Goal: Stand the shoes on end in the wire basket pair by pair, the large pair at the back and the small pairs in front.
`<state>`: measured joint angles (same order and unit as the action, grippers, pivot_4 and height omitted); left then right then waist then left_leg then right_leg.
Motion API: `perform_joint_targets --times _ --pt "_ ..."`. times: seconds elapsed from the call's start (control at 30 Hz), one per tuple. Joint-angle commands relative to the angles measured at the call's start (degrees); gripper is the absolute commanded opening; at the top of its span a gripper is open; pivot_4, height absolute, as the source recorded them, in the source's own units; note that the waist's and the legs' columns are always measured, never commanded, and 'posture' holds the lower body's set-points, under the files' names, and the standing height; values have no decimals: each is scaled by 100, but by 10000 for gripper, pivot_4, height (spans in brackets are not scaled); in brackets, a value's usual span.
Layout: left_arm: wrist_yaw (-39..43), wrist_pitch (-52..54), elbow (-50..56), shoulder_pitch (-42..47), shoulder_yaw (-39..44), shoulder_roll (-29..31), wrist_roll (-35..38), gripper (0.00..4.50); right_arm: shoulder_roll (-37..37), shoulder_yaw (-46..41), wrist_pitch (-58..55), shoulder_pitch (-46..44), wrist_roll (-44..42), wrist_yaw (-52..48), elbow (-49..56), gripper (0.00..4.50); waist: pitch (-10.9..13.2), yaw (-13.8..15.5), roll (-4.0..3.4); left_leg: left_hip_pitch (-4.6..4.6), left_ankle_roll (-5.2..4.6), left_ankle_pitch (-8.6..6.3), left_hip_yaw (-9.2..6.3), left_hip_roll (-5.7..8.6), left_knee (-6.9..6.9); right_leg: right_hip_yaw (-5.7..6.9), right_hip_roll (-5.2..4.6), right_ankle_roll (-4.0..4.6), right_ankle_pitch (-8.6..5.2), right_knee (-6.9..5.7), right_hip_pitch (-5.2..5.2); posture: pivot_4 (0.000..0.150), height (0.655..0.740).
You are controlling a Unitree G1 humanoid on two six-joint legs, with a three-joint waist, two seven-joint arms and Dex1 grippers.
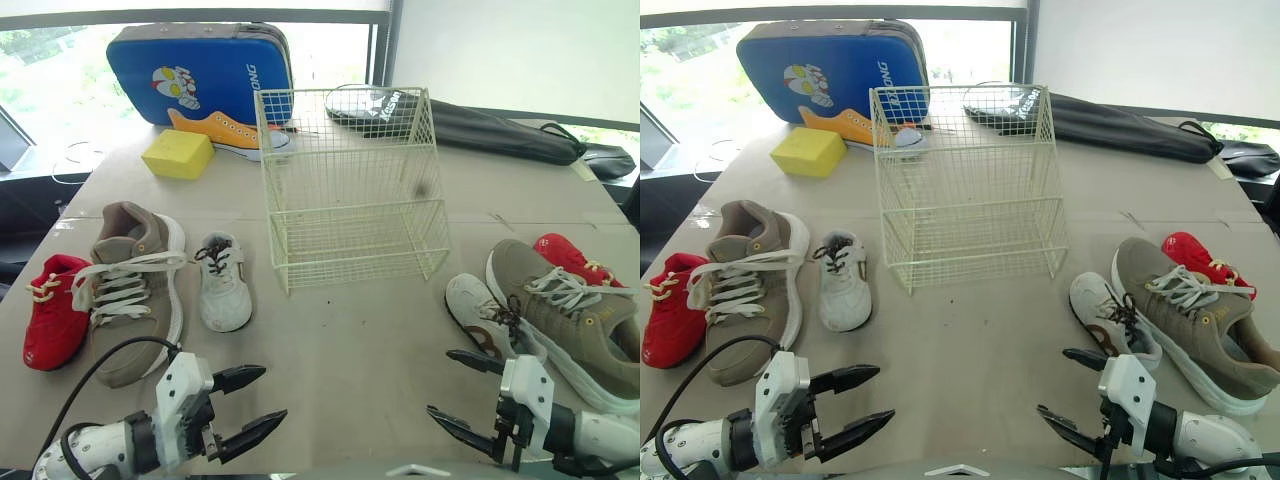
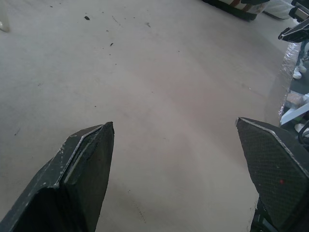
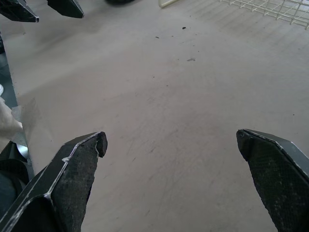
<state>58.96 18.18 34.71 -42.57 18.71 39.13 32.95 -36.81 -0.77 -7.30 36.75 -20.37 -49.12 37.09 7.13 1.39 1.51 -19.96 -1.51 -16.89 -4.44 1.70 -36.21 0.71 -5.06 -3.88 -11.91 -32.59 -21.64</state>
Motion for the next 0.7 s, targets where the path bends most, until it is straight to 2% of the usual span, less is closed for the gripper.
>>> perform_joint_targets --times 0.03,0.17,0.3,0.43,0.53,0.7 --pt "-126 25 67 174 110 -122 271 44054 16 -173 -40 -175 -304 39 176 45000 0 0 0 0 0 0 0 0 0 0 0 0 0 0 0 1500 7400" --pt "-783 539 211 672 254 -409 963 44054 147 -328 -566 -837 -1042 356 472 45000 2 0 4 -1 0 0 -2 0 -2 -1 0 0 0 -3 0 1500 7400" --pt "-1322 1036 399 952 607 -440 1839 44054 175 -454 -1278 -1677 -2082 767 804 45000 2 -11 4 10 -1 1 -3 -1 -2 3 4 0 1 -11 1 1500 7400" --pt "-1969 1275 819 972 907 -521 2533 44054 -153 -533 -1725 -2331 -2721 745 985 45000 1 -16 4 10 -4 2 -3 8 -2 9 6 2 2 -5 2 1500 7400" --pt "-2623 1260 1068 845 1393 -658 3208 44054 -285 -293 -1691 -2927 -2592 456 851 45000 0 -38 9 9 -4 2 1 9 -7 9 5 2 2 -4 3 1500 7400" --pt "-3855 1243 1240 828 1954 -763 3744 44054 -271 -132 -1721 -3750 -2647 200 582 45000 0 -33 8 14 -3 2 -5 5 -9 9 5 2 2 -9 5 1500 7400"
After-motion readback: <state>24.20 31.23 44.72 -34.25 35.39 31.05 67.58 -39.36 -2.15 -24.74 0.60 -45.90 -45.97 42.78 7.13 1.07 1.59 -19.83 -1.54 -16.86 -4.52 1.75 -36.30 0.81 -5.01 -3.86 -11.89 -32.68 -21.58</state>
